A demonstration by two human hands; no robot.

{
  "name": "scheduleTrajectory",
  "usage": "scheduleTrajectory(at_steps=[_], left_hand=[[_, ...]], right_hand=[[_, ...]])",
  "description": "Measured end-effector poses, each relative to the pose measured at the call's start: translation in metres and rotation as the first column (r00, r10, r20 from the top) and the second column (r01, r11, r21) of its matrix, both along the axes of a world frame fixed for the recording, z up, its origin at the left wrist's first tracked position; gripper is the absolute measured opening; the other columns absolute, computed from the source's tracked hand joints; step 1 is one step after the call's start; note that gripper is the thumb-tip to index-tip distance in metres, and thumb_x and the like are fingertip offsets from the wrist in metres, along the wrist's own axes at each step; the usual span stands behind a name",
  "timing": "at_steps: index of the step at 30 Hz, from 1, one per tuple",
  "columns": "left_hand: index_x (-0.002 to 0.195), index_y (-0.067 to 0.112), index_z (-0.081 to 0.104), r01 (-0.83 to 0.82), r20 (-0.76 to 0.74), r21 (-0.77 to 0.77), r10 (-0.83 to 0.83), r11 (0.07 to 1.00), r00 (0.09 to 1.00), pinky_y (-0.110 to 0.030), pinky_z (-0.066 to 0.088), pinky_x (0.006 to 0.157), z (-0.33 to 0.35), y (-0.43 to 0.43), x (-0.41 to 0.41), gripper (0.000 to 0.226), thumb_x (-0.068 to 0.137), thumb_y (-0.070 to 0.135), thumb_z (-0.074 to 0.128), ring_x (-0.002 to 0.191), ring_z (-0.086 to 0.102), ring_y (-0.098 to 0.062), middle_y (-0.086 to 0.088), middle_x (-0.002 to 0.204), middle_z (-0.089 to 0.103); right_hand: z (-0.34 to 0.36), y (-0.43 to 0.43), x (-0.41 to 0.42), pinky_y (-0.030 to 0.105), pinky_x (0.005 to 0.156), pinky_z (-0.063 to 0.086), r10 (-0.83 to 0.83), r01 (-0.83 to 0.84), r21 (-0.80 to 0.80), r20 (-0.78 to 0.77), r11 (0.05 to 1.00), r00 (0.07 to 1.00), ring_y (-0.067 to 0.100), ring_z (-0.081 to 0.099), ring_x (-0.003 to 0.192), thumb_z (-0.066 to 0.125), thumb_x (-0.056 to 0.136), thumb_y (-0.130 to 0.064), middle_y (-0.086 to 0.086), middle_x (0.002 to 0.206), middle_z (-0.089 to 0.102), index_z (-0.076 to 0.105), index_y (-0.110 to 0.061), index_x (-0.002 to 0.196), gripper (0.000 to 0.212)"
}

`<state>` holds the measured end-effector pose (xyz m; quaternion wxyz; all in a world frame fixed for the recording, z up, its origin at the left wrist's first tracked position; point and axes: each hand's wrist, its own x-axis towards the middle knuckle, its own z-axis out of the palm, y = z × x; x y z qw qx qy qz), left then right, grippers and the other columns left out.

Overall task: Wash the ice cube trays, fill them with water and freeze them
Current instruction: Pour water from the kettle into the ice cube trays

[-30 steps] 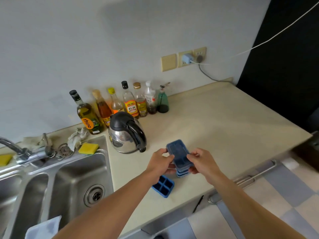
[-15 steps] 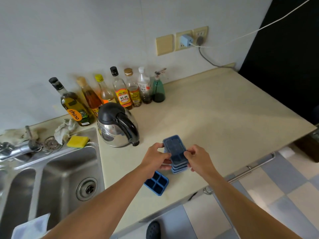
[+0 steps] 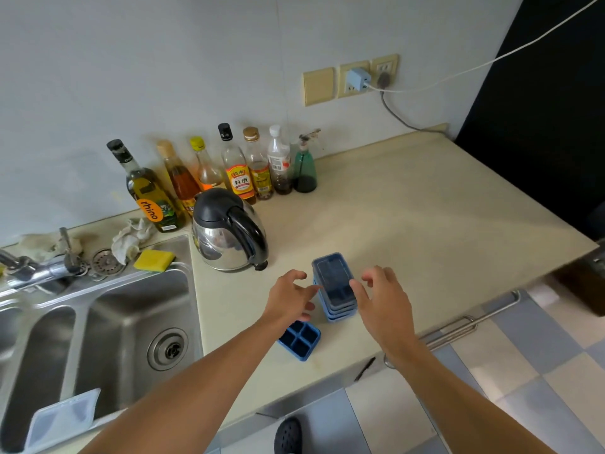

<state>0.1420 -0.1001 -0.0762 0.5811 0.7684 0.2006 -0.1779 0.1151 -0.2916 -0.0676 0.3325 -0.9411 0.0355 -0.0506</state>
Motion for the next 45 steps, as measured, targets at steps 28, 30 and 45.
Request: scheduleTrajectory(at_steps=[28, 30, 45], left_hand=[[0.106, 0.007, 0.066, -0.012, -0.091, 0.238, 0.035, 0.971, 0.995, -0.025, 0.060, 0.066, -0.048, 0.078, -0.049, 0.014, 0.094, 0.004, 0.061, 0.070, 0.072, -0.018, -0.012, 0.091, 0.074], [0.103, 0.008, 0.065, 0.003, -0.096, 0.235, 0.020, 0.972, 0.995, -0.027, 0.062, 0.067, -0.049, 0.077, -0.048, 0.011, 0.093, 0.003, 0.062, 0.071, 0.072, -0.020, -0.012, 0.090, 0.074], [0.109, 0.008, 0.058, 0.040, -0.111, 0.213, -0.016, 0.976, 0.994, -0.026, 0.060, 0.064, -0.046, 0.067, -0.050, 0.016, 0.095, 0.001, 0.056, 0.064, 0.071, -0.020, -0.016, 0.091, 0.074]], right_hand=[[-0.068, 0.084, -0.048, 0.030, 0.085, 0.056, 0.266, -0.349, -0.113, -0.446, 0.930, 0.855, 0.023, 0.060, 0.103, 0.073, 0.088, -0.032, 0.007, 0.125, 0.039, 0.042, -0.012, 0.132, 0.058], [-0.068, 0.083, -0.047, 0.030, 0.086, 0.057, 0.262, -0.336, -0.092, -0.450, 0.937, 0.854, 0.023, 0.060, 0.104, 0.074, 0.088, -0.029, 0.007, 0.126, 0.039, 0.042, -0.011, 0.132, 0.058], [-0.068, 0.075, -0.049, 0.031, 0.094, 0.057, 0.241, -0.303, -0.076, -0.438, 0.950, 0.866, 0.024, 0.060, 0.117, 0.074, 0.089, -0.018, 0.008, 0.134, 0.044, 0.036, -0.013, 0.139, 0.063]])
